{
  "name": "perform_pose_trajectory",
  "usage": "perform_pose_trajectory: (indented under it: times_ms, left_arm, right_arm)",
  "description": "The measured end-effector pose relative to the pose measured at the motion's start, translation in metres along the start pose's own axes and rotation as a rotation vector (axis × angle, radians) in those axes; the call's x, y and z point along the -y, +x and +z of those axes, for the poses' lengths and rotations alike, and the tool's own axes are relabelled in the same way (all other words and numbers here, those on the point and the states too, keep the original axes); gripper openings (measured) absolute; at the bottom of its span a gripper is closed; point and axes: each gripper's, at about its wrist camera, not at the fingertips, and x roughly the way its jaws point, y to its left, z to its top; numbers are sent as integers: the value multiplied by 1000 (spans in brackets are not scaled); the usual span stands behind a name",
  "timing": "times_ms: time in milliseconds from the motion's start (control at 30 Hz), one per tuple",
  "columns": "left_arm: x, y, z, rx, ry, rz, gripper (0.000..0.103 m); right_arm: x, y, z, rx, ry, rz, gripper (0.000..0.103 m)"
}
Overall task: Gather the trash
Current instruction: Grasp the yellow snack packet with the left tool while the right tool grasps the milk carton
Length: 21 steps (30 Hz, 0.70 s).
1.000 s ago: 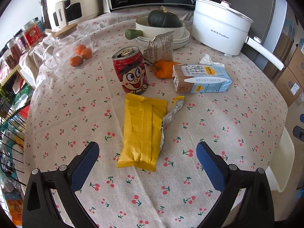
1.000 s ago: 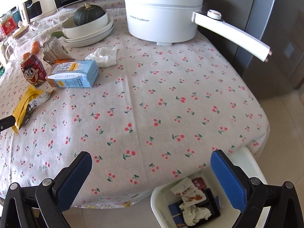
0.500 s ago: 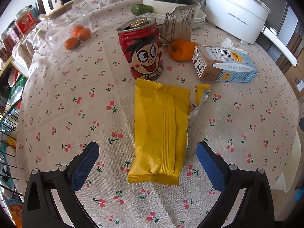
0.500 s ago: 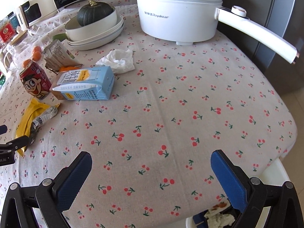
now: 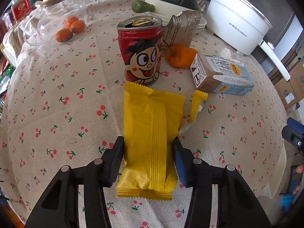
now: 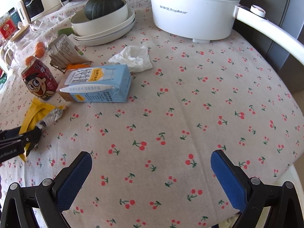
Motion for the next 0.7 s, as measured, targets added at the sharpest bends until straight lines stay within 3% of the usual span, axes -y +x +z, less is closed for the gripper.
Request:
perform_pose_trajectory:
  times_ms: [267, 533, 700]
  left_arm:
    - [-25, -33, -5, 25, -28, 21, 46]
    - [-60, -58, -8, 60, -128, -19, 47]
    - [-73, -60, -11, 58, -152, -35, 46]
  right_arm:
    - [-39, 15, 40, -13, -46, 5, 103]
    - [-79, 50, 70, -57, 58, 101, 103]
    - [-88, 71, 84, -84, 97, 82, 103]
